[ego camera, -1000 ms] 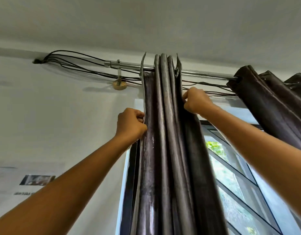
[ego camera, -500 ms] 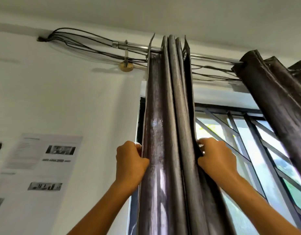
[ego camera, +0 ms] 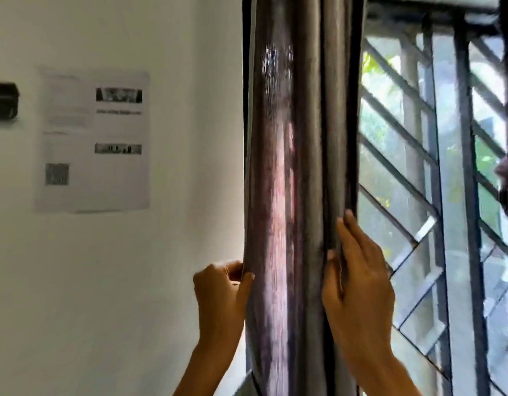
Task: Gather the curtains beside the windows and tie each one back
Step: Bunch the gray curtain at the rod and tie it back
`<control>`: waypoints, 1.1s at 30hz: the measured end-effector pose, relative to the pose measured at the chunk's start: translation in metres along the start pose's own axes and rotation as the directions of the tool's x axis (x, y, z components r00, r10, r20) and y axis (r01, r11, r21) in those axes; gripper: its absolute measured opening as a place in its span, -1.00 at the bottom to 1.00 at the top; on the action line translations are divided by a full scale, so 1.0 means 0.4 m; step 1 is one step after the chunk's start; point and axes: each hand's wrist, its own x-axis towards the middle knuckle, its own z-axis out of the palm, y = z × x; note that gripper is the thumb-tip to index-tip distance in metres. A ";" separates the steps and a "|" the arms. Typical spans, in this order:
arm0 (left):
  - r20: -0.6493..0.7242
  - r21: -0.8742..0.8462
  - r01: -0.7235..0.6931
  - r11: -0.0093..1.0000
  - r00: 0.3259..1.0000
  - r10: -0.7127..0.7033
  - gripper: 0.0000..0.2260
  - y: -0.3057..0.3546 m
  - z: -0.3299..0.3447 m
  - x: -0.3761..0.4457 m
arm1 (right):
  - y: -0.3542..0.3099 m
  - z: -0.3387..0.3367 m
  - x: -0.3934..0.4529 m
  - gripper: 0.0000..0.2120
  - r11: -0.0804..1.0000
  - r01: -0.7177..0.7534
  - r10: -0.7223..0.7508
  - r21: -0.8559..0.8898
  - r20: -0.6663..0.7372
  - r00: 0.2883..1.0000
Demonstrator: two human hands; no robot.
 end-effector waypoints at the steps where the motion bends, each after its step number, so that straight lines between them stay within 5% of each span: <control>1: -0.006 -0.006 0.030 1.000 1.000 -0.030 -0.92 -0.018 0.000 -0.035 | -0.001 0.003 -0.040 -0.57 0.999 0.038 -0.038 0.019 0.005 0.999; 6: -0.015 -0.031 0.138 0.990 0.990 -0.139 -0.89 -0.078 -0.005 -0.174 | -0.020 0.018 -0.219 -0.65 0.982 0.111 -0.136 0.150 0.166 0.977; 12: -0.030 0.036 0.234 0.972 0.972 -0.233 -0.77 -0.144 -0.031 -0.297 | 0.000 0.064 -0.376 -0.58 0.956 -0.268 0.198 0.123 0.406 0.892; 15: -0.052 0.117 0.234 0.965 0.972 -0.229 -0.76 -0.156 -0.043 -0.326 | -0.018 0.081 -0.436 -0.41 0.891 -0.443 0.338 0.097 0.509 0.792; 21: -0.070 0.016 0.273 0.962 0.960 -0.271 -0.91 -0.144 -0.062 -0.359 | -0.024 0.112 -0.462 0.02 0.853 -0.430 0.503 -0.297 0.245 0.829; 26: 0.050 -0.060 0.361 0.931 0.932 -0.358 -0.88 -0.142 -0.073 -0.362 | 0.021 0.089 -0.432 0.23 0.819 -0.523 0.562 -0.237 0.144 0.815; 30: 0.126 -0.057 0.390 0.919 0.916 -0.381 -0.89 -0.151 -0.083 -0.359 | 0.053 0.079 -0.437 -0.05 0.730 -0.645 0.568 0.223 0.326 0.756; 33: 0.090 -0.029 0.392 0.920 0.917 -0.388 -0.89 -0.146 -0.079 -0.362 | 0.051 0.079 -0.451 -0.48 0.783 -0.573 0.489 0.243 0.329 0.808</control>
